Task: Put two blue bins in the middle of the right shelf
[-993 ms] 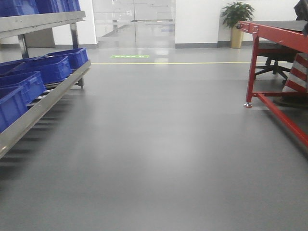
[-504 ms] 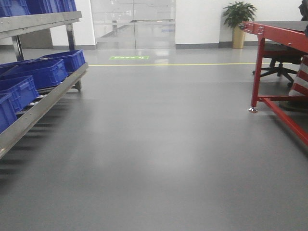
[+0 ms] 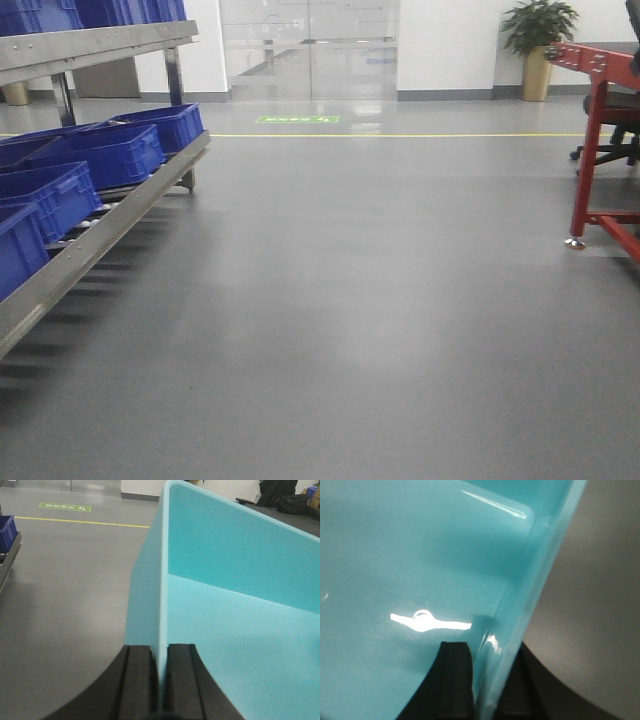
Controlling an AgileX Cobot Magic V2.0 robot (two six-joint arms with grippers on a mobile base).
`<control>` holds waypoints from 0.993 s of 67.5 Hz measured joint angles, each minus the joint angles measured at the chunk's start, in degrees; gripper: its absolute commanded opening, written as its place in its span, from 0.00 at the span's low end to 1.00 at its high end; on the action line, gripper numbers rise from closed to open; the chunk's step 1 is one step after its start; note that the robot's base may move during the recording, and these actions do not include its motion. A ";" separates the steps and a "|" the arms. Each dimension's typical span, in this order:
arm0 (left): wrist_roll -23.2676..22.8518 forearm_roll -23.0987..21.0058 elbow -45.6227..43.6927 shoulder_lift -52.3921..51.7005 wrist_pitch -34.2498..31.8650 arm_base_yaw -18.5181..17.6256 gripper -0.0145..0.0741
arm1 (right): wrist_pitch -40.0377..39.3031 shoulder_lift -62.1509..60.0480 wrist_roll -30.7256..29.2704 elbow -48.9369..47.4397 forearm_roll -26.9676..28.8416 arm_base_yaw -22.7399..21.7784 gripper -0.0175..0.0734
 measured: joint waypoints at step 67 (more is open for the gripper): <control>0.00 -0.62 0.00 5.97 -1.56 0.00 0.04 | -0.71 0.30 0.00 0.00 -1.87 -0.33 0.02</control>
